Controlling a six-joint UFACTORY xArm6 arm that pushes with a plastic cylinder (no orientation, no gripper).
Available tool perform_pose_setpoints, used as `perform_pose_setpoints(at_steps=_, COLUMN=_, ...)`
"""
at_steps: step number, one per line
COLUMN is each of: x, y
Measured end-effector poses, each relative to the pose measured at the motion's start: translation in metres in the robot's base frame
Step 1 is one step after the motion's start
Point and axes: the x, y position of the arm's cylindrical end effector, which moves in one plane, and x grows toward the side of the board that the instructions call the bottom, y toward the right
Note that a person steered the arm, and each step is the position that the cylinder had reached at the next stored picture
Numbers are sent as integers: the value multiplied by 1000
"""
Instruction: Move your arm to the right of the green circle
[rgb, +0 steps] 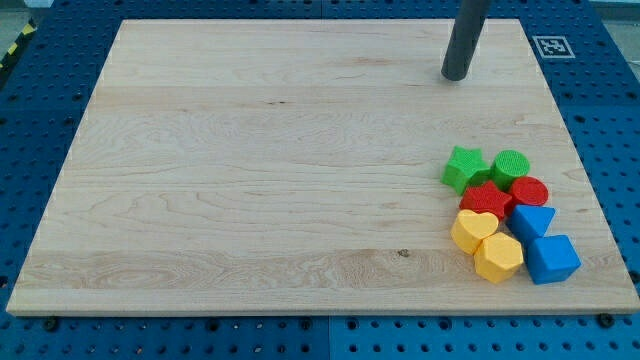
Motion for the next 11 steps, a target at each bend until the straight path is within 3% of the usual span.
perform_pose_setpoints(at_steps=2, x=0, y=0)
perform_pose_setpoints(at_steps=4, x=10, y=-86)
perform_pose_setpoints(at_steps=7, x=133, y=-154)
perform_pose_setpoints(at_steps=8, x=143, y=-152)
perform_pose_setpoints(at_steps=9, x=101, y=-80)
perform_pose_setpoints(at_steps=11, x=117, y=100)
